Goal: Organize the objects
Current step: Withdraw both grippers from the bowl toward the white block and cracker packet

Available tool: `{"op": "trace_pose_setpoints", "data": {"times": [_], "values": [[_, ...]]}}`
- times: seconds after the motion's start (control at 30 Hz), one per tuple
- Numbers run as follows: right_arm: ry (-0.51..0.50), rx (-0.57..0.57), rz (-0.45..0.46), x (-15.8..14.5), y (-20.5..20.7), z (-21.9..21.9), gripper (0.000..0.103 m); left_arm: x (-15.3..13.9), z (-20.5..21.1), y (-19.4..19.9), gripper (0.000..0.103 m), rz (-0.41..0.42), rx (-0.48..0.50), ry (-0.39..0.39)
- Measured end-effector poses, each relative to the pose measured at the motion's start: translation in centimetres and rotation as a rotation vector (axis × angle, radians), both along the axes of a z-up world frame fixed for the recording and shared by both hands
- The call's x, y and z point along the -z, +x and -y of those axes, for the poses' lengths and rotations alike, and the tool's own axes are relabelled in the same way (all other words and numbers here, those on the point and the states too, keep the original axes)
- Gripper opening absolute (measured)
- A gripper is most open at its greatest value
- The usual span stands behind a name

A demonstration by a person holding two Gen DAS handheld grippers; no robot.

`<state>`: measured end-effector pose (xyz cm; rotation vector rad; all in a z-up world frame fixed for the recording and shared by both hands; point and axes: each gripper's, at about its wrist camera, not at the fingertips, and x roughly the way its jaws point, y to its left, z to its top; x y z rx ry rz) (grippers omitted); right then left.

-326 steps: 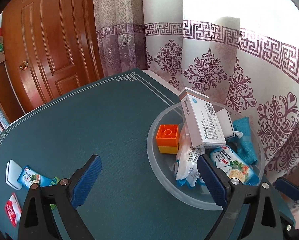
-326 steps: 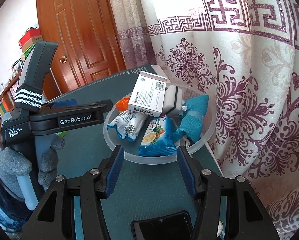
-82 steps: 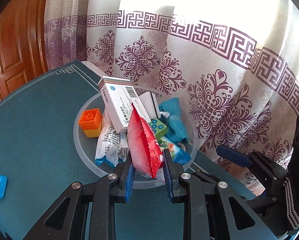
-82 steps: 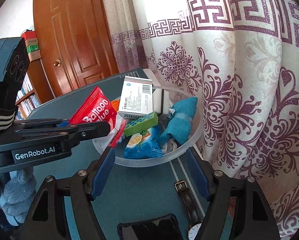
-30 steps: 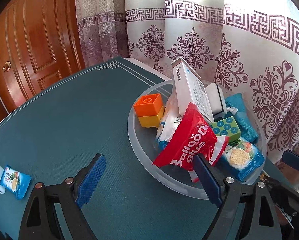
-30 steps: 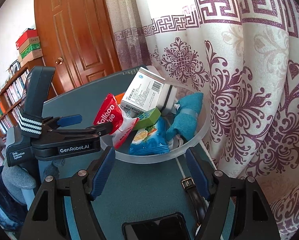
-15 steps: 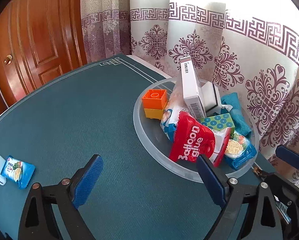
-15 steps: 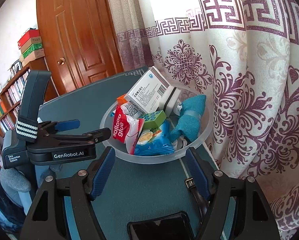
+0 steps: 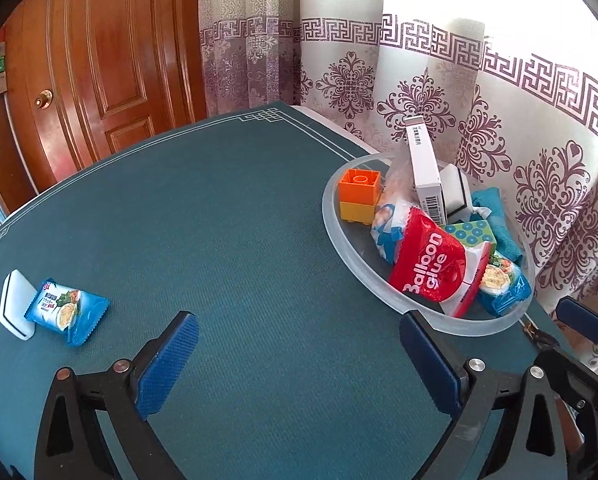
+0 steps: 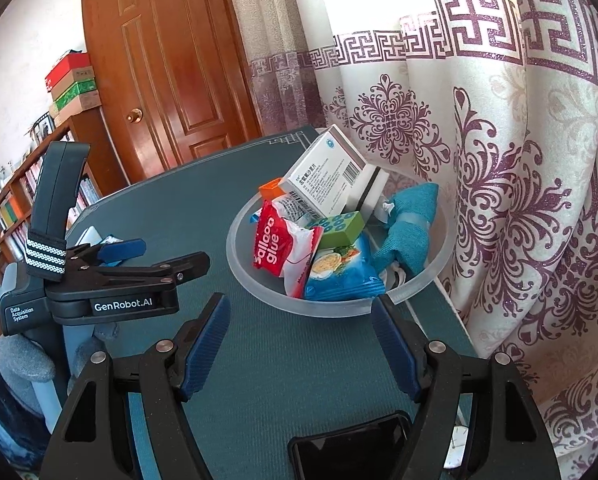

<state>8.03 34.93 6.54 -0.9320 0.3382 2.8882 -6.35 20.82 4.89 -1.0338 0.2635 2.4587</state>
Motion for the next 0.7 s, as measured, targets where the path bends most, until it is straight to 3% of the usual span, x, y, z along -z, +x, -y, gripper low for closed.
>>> {"op": "trace_pose_setpoints", "data": {"times": [0.7], "values": [[-0.020,-0.119,0.047,0.6,-2.4,5.8,0.076,-0.9,7.4,-0.3,0.102,-0.061,-0.164,-0.031]]}}
